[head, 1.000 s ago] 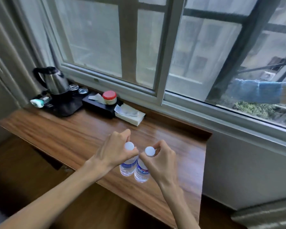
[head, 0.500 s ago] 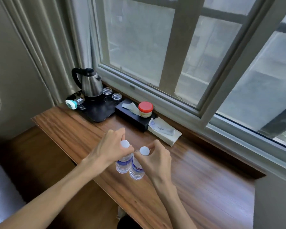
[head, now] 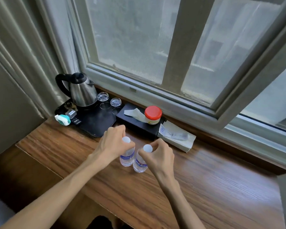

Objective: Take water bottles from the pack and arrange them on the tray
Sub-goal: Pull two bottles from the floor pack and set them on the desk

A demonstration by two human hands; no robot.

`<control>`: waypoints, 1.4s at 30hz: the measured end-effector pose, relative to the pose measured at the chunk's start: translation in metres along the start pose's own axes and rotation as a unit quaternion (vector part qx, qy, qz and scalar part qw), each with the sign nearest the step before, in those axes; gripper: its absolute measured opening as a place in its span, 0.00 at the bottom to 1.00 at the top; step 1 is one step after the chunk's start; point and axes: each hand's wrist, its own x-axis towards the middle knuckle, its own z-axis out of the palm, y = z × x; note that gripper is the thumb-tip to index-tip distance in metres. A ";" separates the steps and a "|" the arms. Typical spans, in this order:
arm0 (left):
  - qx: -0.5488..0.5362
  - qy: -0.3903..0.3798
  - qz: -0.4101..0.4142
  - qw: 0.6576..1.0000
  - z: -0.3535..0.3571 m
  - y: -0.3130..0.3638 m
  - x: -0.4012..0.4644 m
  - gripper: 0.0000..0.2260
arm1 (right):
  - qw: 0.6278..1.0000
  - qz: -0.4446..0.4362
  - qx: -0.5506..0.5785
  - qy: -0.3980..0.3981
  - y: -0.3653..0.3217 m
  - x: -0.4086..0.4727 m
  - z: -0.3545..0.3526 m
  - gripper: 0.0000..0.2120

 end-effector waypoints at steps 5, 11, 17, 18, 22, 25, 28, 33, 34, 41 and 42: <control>-0.008 -0.038 0.013 0.999 -0.003 -0.011 0.035 0.14 | 0.999 0.043 0.000 0.026 -0.012 0.021 0.026 0.11; -0.007 -0.073 0.063 0.995 -0.010 -0.018 0.076 0.15 | 0.995 0.073 -0.011 0.073 -0.031 0.054 0.050 0.13; -0.013 -0.090 0.091 0.992 -0.013 -0.022 0.110 0.13 | 0.993 0.070 -0.023 0.095 -0.055 0.077 0.065 0.15; -0.011 -0.094 0.092 0.991 -0.014 -0.023 0.115 0.13 | 0.993 0.068 -0.027 0.097 -0.058 0.080 0.066 0.15; -0.006 -0.107 0.101 0.989 -0.017 -0.022 0.132 0.12 | 0.991 0.070 -0.046 0.106 -0.066 0.092 0.068 0.14; -0.010 -0.113 0.110 0.987 -0.017 -0.024 0.140 0.13 | 0.989 0.069 -0.059 0.113 -0.072 0.098 0.069 0.13; -0.010 -0.116 0.122 0.986 -0.018 -0.026 0.146 0.14 | 0.990 0.066 -0.063 0.110 -0.075 0.102 0.071 0.14; 0.000 -0.119 0.124 0.985 -0.020 -0.028 0.154 0.14 | 0.991 0.060 -0.075 0.097 -0.078 0.112 0.073 0.17; -0.003 -0.120 0.124 0.985 -0.020 -0.028 0.155 0.14 | 0.991 0.062 -0.074 0.098 -0.078 0.113 0.074 0.18; -0.030 -0.122 0.119 0.985 -0.018 -0.038 0.160 0.17 | 0.990 0.074 -0.094 0.079 -0.078 0.115 0.075 0.17; -0.029 -0.124 0.120 0.985 -0.018 -0.039 0.160 0.18 | 0.990 0.075 -0.096 0.073 -0.078 0.116 0.075 0.17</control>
